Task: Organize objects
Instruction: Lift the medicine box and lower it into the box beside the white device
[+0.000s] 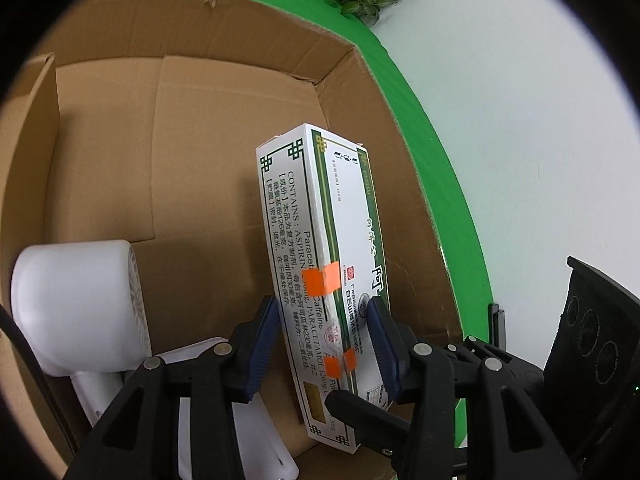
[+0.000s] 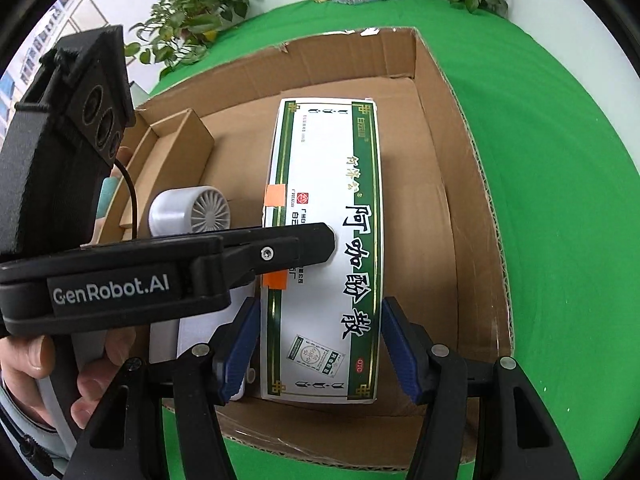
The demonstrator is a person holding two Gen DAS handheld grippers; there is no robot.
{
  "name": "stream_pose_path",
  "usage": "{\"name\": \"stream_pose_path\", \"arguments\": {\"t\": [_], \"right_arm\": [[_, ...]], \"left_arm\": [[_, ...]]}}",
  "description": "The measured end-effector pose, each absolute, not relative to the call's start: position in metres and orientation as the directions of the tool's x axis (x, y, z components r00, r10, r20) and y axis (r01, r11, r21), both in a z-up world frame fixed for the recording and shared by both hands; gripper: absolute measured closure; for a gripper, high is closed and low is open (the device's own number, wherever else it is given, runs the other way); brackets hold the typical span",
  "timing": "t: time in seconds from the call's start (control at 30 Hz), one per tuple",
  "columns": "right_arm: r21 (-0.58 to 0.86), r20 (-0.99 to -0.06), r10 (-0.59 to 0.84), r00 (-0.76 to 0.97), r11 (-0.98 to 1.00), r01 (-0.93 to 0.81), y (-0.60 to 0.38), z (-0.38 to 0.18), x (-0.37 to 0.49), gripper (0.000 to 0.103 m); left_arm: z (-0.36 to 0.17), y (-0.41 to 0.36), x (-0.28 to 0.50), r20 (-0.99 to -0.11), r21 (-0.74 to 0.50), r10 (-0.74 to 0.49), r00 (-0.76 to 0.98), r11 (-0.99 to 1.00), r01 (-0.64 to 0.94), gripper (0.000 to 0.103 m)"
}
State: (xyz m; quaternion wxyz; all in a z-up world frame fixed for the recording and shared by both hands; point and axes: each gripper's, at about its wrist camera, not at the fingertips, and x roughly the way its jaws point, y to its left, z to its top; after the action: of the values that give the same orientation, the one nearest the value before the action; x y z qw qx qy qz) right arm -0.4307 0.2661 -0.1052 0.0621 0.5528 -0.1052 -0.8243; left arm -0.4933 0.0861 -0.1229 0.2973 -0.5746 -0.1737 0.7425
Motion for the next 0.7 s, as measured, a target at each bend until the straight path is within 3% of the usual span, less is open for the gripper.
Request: {"name": "stream_pose_path", "arguments": {"t": [0.5, 0.7], "right_arm": [[0.164, -0.935, -0.141, -0.325, -0.986, -0.045, 0.242, -0.110, -0.434, 0.043], [0.216, -0.942, -0.200, -0.271, -0.976, -0.033, 0.235, -0.123, -0.430, 0.038]], "left_arm": [[-0.055, 0.024, -0.461, -0.752, -0.468, 0.546, -0.369, -0.837, -0.283, 0.056], [-0.044, 0.001, -0.419, -0.740, -0.407, 0.494, -0.457, -0.869, -0.281, 0.056]]}}
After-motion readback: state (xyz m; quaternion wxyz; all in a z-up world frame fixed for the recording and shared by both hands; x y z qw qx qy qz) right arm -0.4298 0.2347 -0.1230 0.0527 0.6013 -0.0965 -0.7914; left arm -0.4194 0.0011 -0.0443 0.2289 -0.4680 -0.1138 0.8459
